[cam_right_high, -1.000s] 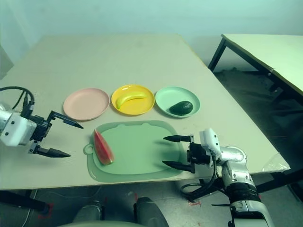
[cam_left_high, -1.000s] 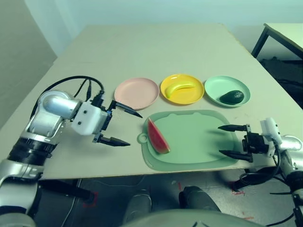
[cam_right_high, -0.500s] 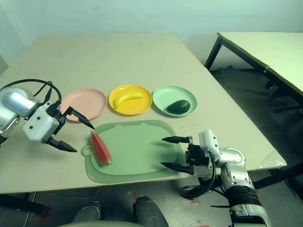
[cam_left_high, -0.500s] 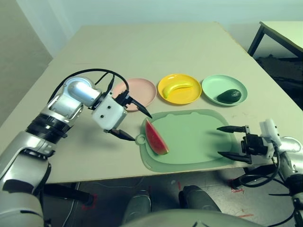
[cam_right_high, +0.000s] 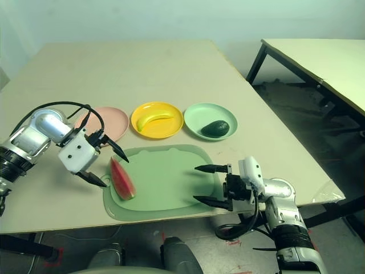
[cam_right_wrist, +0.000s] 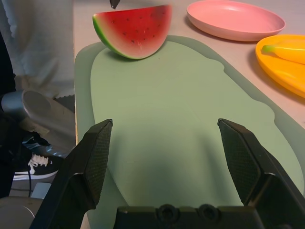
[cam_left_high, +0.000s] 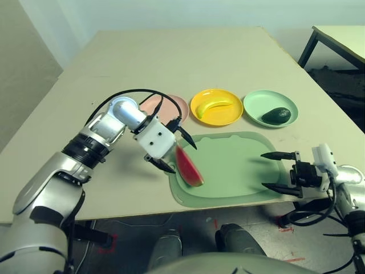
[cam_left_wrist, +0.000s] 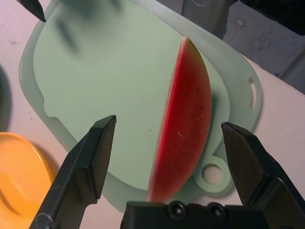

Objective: Place the fruits into color-matched plates.

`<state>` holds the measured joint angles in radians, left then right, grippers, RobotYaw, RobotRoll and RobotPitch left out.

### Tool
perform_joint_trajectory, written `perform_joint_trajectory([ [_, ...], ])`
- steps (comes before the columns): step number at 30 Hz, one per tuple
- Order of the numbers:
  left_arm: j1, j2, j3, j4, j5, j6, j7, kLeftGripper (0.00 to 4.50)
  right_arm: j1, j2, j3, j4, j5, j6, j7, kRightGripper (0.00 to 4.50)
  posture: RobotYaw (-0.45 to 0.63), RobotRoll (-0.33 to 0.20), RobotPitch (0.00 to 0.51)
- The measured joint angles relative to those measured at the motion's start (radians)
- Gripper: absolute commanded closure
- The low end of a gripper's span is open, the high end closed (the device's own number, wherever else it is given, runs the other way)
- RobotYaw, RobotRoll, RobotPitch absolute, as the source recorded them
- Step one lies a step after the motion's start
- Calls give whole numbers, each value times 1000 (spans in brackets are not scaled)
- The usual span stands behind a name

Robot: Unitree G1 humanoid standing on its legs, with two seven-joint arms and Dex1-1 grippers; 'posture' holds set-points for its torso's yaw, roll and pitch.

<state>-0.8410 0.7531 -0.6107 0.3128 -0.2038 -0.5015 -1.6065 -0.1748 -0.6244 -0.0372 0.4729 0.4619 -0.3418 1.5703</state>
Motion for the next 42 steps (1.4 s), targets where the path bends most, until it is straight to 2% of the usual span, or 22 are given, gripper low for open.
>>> perform_joint_trajectory([
  [6, 7, -58, -7, 5, 72, 13, 0, 0, 4, 8, 0, -2, -4, -9, -7, 37, -144, 0, 24],
  [18, 31, -64, -60, 6, 165, 13, 0, 0, 21, 12, 0, -30, -10, -9, -19, 37, -162, 0, 20],
  [25, 44, -101, -60, 15, 226, -24, 14, 0, 28, 23, 3, -36, -20, -11, -25, 37, -165, 0, 20],
  [33, 48, -111, -54, 28, 273, -47, 53, 0, 32, 23, 3, -36, -28, -14, -24, 37, -162, 0, 23],
  [34, 48, -113, -52, 32, 279, -49, 60, 415, 32, 23, 3, -36, -29, -14, -24, 0, -162, 0, 23],
  [36, 50, -117, -50, 38, 286, -48, 70, 870, 32, 23, 3, -36, -30, -15, -24, 0, -161, 0, 24],
  [40, 59, -121, -49, 38, 288, -46, 74, 2226, 32, 23, 3, -46, -30, -14, -24, 0, -161, 0, 24],
  [41, 59, -122, -47, 39, 288, -46, 74, 2441, 32, 23, 3, -50, -30, -14, -24, 0, -161, 0, 24],
  [42, 59, -122, -44, 43, 288, -46, 74, 2446, 32, 23, 3, -54, -30, -13, -24, 0, -161, 0, 24],
])
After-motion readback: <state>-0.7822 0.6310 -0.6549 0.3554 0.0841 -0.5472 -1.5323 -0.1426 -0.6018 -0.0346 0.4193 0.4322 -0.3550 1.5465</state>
